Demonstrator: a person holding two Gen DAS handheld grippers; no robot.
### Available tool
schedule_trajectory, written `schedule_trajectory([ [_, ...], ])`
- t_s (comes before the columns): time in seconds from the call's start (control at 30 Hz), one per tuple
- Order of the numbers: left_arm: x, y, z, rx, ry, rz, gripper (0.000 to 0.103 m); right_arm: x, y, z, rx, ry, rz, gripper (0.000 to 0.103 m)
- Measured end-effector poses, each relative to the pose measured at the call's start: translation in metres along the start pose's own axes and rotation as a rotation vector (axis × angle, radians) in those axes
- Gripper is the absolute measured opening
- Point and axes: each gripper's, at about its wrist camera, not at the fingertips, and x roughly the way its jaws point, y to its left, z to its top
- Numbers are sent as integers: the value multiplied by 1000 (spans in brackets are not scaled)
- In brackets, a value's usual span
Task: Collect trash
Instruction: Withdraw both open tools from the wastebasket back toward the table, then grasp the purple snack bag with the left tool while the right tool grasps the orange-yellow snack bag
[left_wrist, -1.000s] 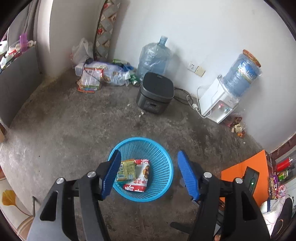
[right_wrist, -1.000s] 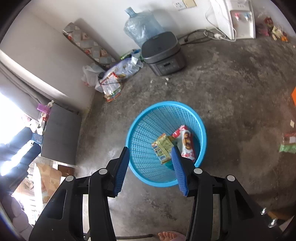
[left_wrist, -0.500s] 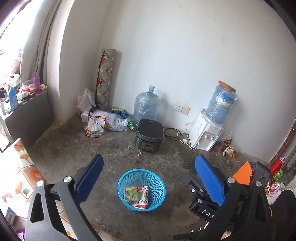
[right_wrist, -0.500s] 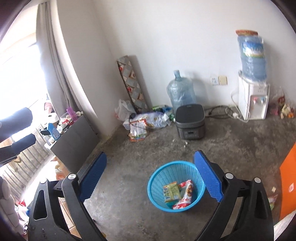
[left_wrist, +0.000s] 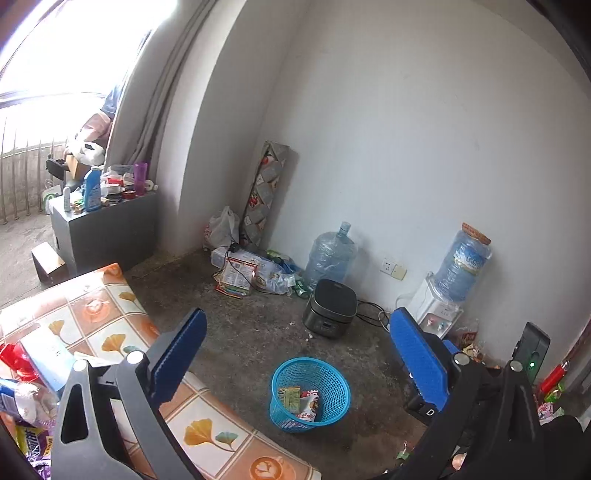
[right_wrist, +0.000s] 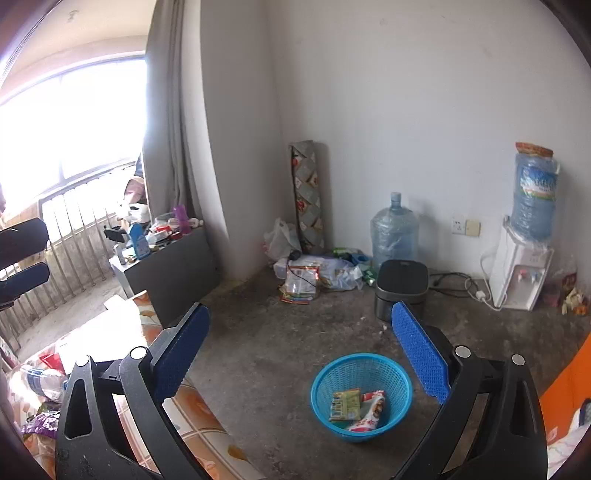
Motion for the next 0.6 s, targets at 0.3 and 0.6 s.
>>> schedule_trajectory([
  [0.3, -74, 59, -21, -28, -48, 94, 97, -12, 49, -9, -38, 2, 203, 95],
  [0.6, -129, 133, -61, -74, 27, 271, 97, -7, 111, -35, -116, 118, 428, 95],
])
